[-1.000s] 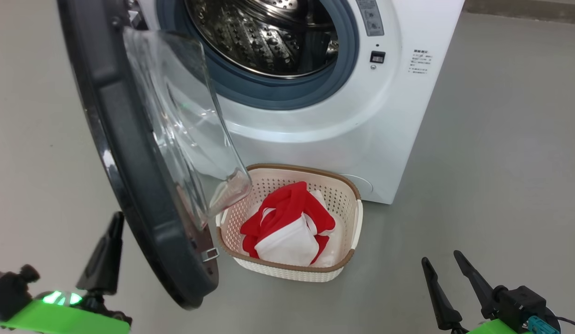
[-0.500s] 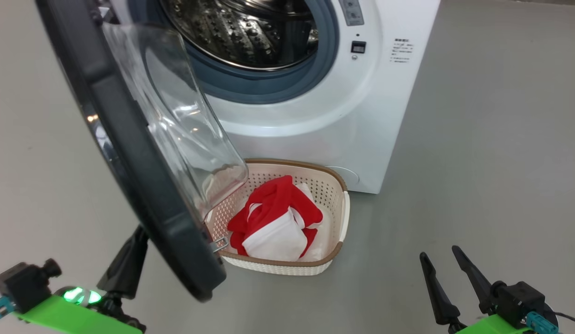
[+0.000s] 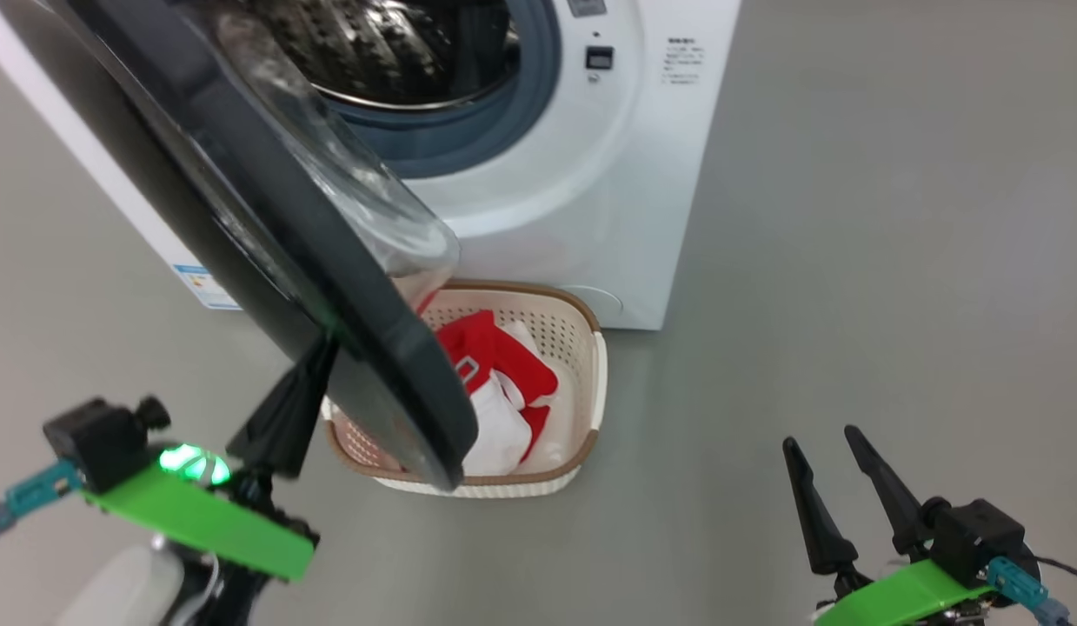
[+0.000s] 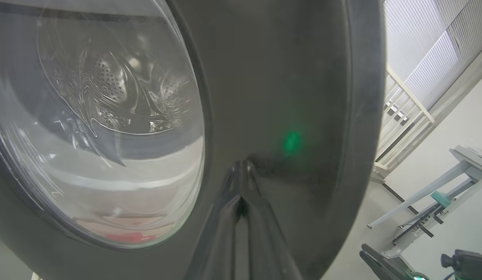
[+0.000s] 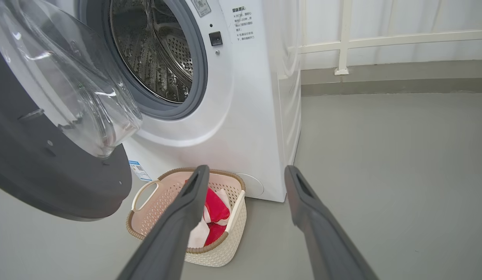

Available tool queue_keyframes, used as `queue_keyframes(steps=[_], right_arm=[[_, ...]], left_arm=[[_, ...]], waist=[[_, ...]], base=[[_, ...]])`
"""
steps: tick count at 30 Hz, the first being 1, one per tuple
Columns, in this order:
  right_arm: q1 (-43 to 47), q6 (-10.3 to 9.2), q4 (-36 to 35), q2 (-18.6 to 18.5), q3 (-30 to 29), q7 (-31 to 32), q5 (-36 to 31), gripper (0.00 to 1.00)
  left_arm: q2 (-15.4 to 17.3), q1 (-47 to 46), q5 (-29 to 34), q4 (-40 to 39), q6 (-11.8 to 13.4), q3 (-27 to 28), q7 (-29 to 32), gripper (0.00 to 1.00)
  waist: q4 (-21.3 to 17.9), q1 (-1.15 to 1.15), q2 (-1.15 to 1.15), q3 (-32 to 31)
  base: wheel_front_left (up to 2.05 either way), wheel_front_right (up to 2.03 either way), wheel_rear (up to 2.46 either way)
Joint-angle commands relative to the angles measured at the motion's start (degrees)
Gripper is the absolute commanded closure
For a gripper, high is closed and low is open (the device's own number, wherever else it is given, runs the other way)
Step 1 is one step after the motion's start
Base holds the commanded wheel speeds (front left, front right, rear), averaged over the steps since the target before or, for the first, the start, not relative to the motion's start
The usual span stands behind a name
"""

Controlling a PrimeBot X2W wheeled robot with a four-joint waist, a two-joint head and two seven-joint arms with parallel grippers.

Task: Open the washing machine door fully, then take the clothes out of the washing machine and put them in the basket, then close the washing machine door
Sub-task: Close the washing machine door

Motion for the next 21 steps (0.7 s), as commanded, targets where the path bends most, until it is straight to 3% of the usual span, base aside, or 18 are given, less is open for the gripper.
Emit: queue_keyframes(steps=[1, 21], right_arm=[[-2.2, 0.36, -1.6, -0.2, 0.9, -0.4, -0.5, 0.0], [-7.5, 0.36, -3.0, 0.6, 0.5, -0.4, 1.4, 0.0]], left_arm=[[0.8, -4.2, 0.8, -0.3, -0.4, 2.1, -0.3, 1.0], [-5.2, -26.0, 4.9, 13.2, -0.4, 4.0, -0.3, 1.0]], waist=[[-2.1, 0.0, 0.0, 2.1], [-10.2, 0.0, 0.0, 10.7]], base=[[0.0, 0.0, 0.0], [0.0, 0.0, 0.0]])
